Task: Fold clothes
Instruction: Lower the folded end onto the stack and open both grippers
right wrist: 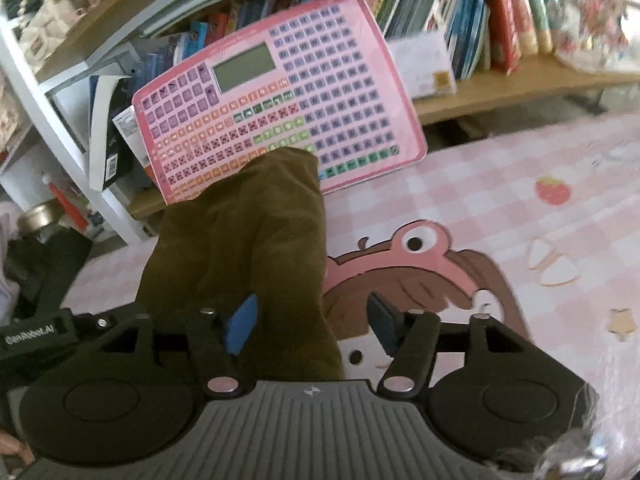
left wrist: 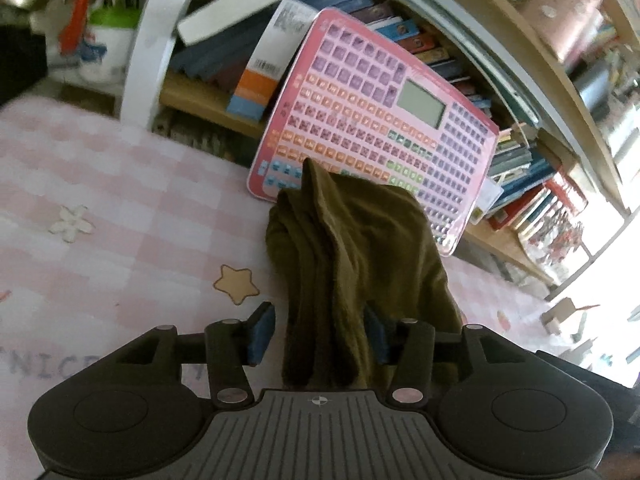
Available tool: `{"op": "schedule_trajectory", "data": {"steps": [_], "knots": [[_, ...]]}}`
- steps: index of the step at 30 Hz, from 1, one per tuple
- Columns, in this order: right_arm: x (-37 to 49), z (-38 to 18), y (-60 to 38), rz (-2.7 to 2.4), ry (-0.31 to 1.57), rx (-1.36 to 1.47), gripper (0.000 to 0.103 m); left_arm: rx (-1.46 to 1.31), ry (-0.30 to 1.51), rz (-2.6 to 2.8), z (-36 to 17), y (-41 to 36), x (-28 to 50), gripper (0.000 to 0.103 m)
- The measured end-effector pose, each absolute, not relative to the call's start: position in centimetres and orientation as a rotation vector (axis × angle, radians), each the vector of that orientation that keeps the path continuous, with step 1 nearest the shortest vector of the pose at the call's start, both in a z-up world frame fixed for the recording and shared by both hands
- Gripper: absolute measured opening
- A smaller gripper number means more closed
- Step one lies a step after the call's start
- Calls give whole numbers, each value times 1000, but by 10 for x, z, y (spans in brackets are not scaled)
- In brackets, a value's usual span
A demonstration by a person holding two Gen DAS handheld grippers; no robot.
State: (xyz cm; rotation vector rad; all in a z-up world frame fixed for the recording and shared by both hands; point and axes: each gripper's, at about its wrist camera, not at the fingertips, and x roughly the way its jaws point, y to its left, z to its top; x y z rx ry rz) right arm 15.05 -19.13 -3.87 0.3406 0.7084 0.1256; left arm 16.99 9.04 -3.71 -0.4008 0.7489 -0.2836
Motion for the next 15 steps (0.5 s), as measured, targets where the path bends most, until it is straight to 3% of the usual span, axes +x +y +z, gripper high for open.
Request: {"op": "schedule_trajectory", "data": {"steps": [2,15], "knots": [[139,-34,-186,111,684,293,68,-353,728,-279,-30,83,157,55],[64,-26,-177,102,632,128,83,-196,678,-159,-17,32,68,69]]}}
